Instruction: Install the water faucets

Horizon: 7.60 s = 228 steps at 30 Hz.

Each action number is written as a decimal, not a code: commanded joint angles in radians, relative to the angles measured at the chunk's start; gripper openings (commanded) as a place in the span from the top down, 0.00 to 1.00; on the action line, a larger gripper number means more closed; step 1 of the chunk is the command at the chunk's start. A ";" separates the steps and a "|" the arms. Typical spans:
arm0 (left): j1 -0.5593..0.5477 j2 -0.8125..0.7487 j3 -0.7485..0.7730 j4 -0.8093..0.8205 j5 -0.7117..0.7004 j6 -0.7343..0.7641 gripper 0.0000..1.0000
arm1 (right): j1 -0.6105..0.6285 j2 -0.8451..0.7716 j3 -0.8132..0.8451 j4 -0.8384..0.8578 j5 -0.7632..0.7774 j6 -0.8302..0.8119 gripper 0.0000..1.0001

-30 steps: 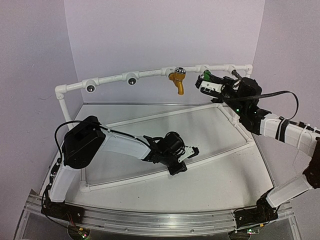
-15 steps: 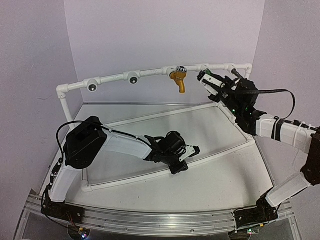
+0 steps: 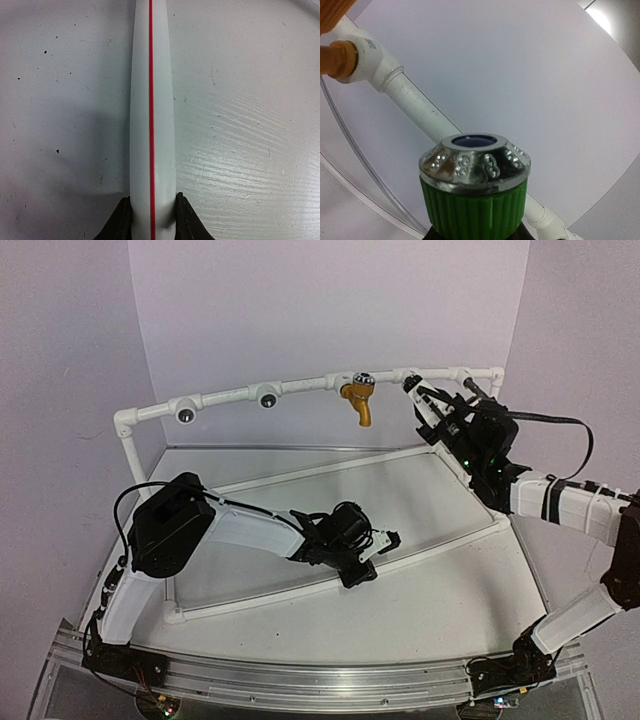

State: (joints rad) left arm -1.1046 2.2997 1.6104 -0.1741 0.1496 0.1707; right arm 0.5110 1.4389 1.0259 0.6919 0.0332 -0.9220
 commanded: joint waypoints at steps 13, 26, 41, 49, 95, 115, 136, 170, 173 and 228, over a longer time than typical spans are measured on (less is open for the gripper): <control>-0.078 0.073 -0.030 -0.235 0.215 0.050 1.00 | -0.088 0.090 -0.028 0.026 0.228 0.339 1.00; -0.080 0.075 -0.028 -0.237 0.219 0.051 1.00 | -0.132 0.117 -0.042 0.021 0.203 0.634 1.00; -0.081 0.078 -0.024 -0.244 0.217 0.052 1.00 | -0.138 0.055 0.062 -0.200 0.126 0.792 1.00; -0.081 0.084 -0.019 -0.245 0.219 0.052 1.00 | -0.111 0.028 0.320 -0.610 0.123 0.789 1.00; -0.087 0.090 -0.004 -0.257 0.236 0.051 1.00 | 0.041 0.094 0.132 -0.339 0.311 1.945 1.00; -0.087 0.092 0.005 -0.260 0.295 0.052 1.00 | 0.060 0.077 0.230 -0.475 0.287 2.745 1.00; -0.098 0.103 0.017 -0.267 0.324 0.054 1.00 | 0.100 0.029 0.323 -0.561 0.331 2.876 0.88; -0.082 0.006 -0.022 -0.207 0.302 -0.022 0.55 | 0.182 -0.262 0.107 -0.685 0.239 1.812 1.00; -0.069 -0.080 -0.053 -0.169 0.297 -0.044 0.39 | 0.183 -0.346 0.025 -0.812 0.127 1.517 1.00; -0.037 -0.807 -0.566 0.634 0.384 -0.666 1.00 | 0.183 -0.349 -0.093 -0.914 -0.875 1.176 0.23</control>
State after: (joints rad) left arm -1.1371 1.5670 1.0685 0.4019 0.5678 -0.5493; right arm 0.6918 1.0714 0.8737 -0.1286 -0.9153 0.2908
